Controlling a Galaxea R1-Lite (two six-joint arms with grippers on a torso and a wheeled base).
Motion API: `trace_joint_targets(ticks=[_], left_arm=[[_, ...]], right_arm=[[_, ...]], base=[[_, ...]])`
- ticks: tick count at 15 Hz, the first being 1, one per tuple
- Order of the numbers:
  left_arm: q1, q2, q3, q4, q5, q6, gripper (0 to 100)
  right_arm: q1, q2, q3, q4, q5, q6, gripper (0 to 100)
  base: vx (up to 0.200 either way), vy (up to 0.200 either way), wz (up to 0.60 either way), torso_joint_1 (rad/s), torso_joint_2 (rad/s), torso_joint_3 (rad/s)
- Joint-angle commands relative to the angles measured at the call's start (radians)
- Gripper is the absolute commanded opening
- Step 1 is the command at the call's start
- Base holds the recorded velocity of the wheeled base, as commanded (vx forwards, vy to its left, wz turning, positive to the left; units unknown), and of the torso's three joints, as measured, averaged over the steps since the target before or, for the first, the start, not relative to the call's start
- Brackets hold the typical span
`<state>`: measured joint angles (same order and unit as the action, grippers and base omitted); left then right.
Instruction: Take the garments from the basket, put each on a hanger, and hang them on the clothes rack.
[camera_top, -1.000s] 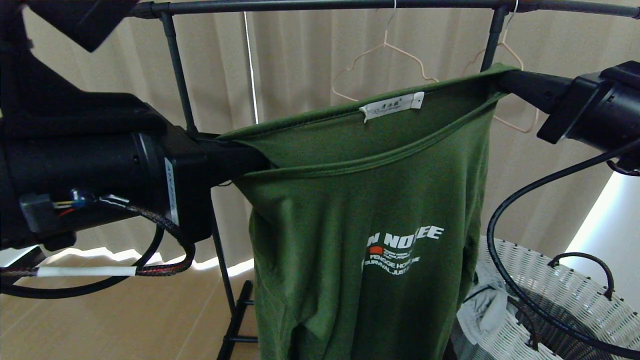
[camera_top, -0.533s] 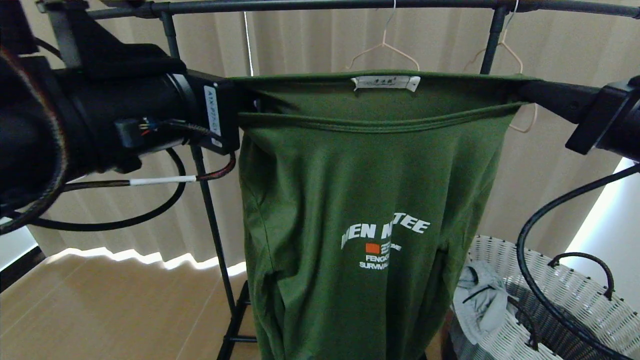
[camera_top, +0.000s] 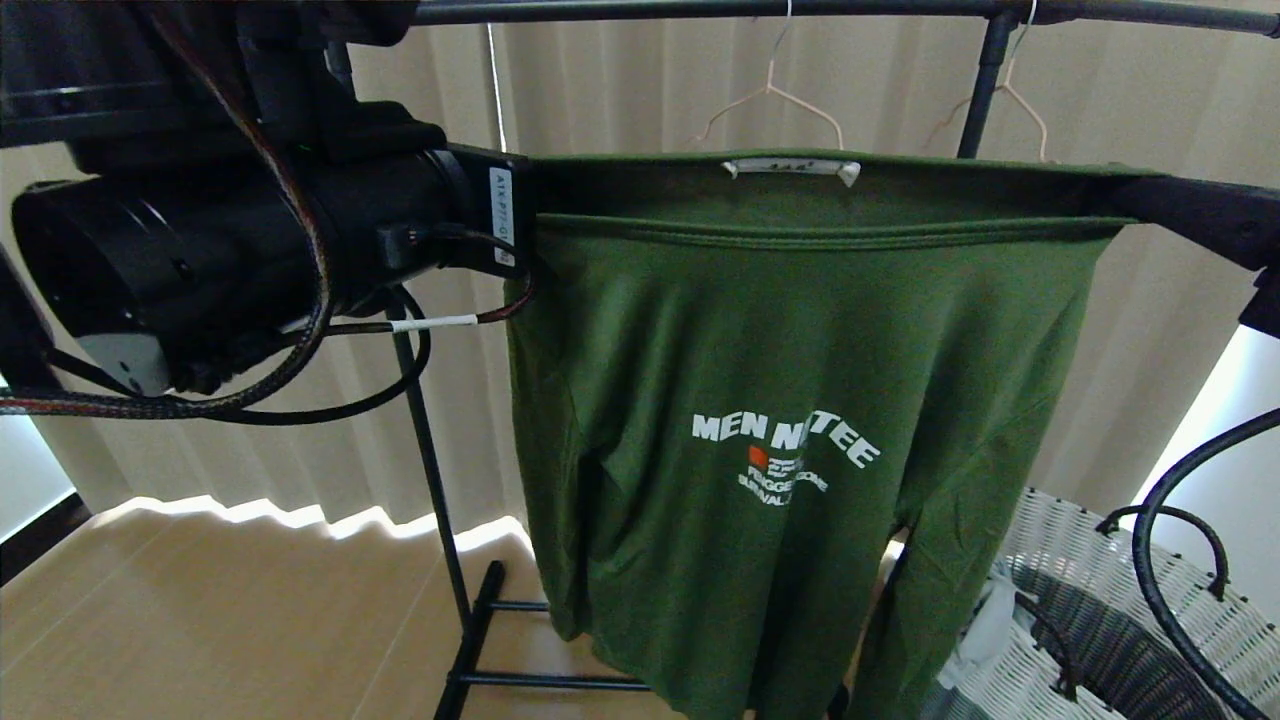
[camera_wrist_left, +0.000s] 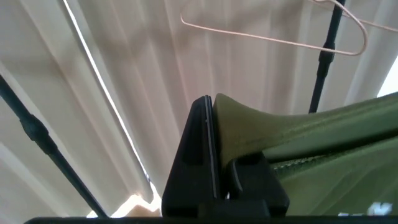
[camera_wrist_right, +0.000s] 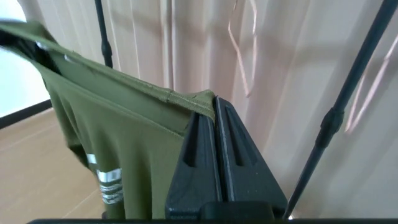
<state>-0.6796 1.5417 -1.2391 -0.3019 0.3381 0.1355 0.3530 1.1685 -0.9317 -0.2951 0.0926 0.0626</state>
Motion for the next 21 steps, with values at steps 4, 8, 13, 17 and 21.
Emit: trace_joint_targets(ticks=[4,8,13,17,21], left_arm=[[-0.034,-0.028,0.061,-0.002,-0.001,-0.033,0],[-0.038,-0.049,0.046,-0.003,-0.004,-0.03,0],[-0.048,-0.078,0.102,-0.002,-0.005,-0.033,0],[-0.041,-0.075,0.104,-0.002,0.001,-0.033,0],[-0.014,-0.074,0.104,0.003,0.007,-0.027,0]], right_arm=[[0.0,-0.007,-0.004,0.01,-0.005,-0.001,0],[0.0,-0.007,0.01,0.011,-0.005,-0.024,0],[0.011,0.002,0.024,0.016,-0.004,-0.053,0],[0.012,-0.015,0.067,0.01,0.001,-0.052,100],[0.029,-0.084,0.105,0.011,0.073,-0.049,100]], base=[[0.0,0.0,0.0,0.0,0.0,0.0],[0.0,0.0,0.0,0.0,0.0,0.0],[0.0,0.0,0.0,0.0,0.0,0.0],[0.0,0.0,0.0,0.0,0.0,0.0],[0.0,0.0,0.0,0.0,0.0,0.0]])
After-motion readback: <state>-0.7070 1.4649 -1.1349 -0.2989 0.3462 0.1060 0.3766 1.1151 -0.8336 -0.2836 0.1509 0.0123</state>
